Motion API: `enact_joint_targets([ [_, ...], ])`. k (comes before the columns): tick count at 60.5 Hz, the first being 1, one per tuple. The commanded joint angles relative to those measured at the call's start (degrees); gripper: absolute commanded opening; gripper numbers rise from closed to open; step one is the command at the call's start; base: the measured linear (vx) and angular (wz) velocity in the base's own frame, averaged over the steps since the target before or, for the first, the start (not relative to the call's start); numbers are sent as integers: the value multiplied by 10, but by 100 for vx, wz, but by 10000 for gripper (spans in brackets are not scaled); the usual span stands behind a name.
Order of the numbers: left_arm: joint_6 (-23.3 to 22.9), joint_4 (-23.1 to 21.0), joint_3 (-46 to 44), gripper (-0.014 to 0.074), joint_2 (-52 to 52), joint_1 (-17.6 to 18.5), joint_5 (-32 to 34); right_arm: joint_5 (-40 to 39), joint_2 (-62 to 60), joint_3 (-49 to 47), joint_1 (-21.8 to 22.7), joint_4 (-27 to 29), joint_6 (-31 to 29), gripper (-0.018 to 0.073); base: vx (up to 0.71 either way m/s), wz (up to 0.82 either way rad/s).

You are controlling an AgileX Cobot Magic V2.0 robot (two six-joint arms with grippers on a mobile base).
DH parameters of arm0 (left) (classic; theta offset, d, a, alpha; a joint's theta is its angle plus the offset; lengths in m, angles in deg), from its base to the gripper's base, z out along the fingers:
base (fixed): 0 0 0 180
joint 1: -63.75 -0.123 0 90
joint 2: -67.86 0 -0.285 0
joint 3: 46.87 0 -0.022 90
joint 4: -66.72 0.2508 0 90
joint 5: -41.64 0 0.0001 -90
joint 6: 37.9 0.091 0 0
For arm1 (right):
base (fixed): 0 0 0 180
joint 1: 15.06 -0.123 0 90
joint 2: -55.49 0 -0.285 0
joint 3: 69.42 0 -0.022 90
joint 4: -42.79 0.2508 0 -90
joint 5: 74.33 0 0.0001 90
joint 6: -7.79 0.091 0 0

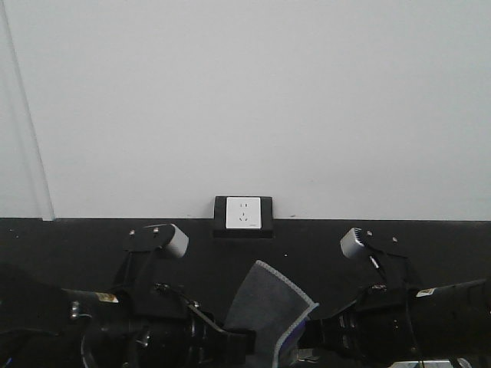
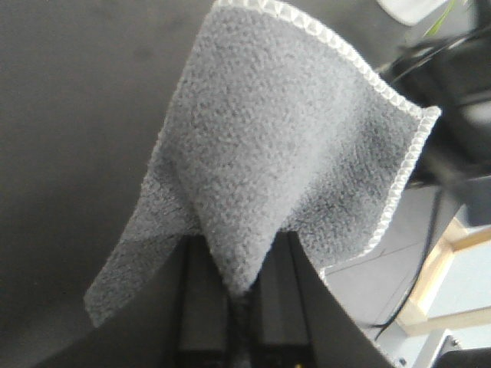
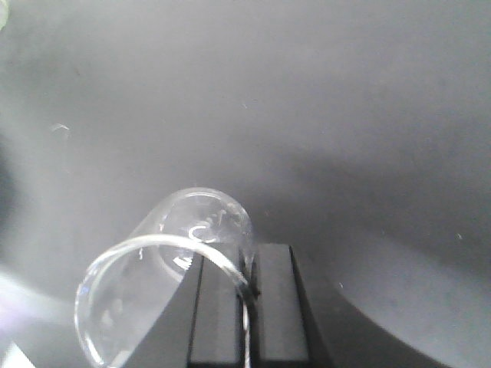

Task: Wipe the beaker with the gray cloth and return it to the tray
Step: 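Rub the gray cloth over the held beaker with the left gripper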

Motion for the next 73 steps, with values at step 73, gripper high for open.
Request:
enact_joint_targets([
  [73, -12, -47, -16, 0, 37, 3, 53, 5, -19, -26, 1, 23, -8, -10, 0, 0],
])
